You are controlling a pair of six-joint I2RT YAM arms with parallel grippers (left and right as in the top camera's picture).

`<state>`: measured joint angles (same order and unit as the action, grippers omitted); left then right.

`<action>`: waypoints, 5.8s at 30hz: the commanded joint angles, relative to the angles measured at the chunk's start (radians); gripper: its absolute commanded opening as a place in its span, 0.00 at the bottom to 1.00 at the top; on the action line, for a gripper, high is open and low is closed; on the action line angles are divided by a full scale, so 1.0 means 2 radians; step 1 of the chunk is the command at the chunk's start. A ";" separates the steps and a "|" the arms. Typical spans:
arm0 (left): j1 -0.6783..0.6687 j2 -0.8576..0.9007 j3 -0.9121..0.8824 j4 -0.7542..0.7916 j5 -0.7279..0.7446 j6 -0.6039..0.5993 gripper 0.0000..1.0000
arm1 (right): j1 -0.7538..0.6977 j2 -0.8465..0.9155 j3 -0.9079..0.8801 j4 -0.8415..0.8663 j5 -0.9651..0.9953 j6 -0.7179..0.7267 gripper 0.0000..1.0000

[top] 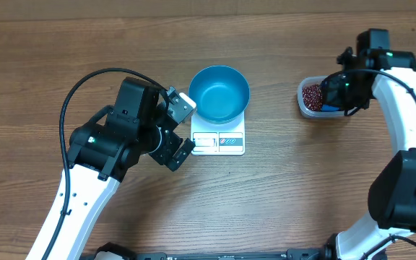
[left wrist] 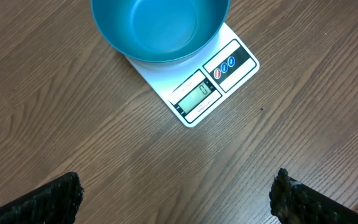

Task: Scoop item into bowl and weigh 150g on scale
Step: 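Drag the scoop through the beans with the right gripper, then lift the filled blue scoop and carry it over the teal bowl, then tilt the scoop with the right gripper to pour beans into the bowl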

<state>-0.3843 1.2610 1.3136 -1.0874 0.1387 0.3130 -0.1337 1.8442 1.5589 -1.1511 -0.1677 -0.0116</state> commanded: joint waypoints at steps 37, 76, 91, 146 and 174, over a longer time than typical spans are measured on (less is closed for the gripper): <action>-0.001 -0.003 0.012 -0.001 0.005 -0.007 1.00 | -0.169 0.008 -0.001 -0.023 -0.254 0.014 0.04; -0.001 -0.003 0.012 -0.001 0.005 -0.007 0.99 | -0.202 0.007 -0.001 -0.122 -0.485 -0.113 0.04; -0.001 -0.003 0.012 -0.001 0.005 -0.007 1.00 | -0.089 -0.013 0.001 -0.127 -0.520 -0.139 0.04; -0.001 -0.003 0.012 -0.001 0.005 -0.007 0.99 | 0.270 -0.084 0.001 0.146 0.032 -0.167 0.04; -0.001 -0.003 0.012 -0.001 0.005 -0.007 1.00 | 0.353 -0.090 0.000 0.125 0.179 -0.149 0.04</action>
<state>-0.3843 1.2610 1.3140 -1.0878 0.1390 0.3130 0.5701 1.6924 1.5574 -0.9031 0.1699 -0.3298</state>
